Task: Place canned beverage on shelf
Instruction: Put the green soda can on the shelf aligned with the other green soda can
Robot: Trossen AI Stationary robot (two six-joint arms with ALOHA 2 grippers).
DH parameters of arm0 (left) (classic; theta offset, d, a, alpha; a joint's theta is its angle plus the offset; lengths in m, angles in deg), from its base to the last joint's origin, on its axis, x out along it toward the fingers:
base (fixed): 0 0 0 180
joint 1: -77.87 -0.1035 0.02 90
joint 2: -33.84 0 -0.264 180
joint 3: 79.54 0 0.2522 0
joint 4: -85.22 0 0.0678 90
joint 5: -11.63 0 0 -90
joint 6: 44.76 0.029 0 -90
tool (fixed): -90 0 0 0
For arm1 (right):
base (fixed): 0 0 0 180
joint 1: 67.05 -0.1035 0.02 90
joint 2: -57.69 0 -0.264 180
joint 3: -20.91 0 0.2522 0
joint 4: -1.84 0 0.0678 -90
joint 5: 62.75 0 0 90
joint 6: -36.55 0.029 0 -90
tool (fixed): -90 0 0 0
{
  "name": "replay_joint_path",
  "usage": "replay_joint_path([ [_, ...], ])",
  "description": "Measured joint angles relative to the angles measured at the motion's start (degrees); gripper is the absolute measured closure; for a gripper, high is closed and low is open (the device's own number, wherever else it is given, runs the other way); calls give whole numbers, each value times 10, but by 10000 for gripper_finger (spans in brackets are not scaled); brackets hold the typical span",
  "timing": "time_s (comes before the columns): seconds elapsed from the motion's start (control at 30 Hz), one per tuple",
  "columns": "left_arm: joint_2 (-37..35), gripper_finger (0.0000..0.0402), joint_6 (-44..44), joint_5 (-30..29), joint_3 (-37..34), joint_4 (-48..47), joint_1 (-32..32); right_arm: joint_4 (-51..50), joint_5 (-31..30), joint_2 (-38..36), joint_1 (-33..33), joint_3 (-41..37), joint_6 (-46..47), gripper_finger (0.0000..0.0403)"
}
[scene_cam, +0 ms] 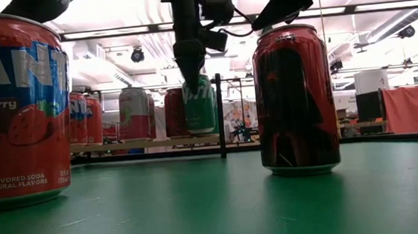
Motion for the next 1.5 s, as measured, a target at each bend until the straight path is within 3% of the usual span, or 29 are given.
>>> replay_joint_path([
  [1.5,16,105,-23,18,1,11,0,-3,0,0,0,-7,4,394],
])
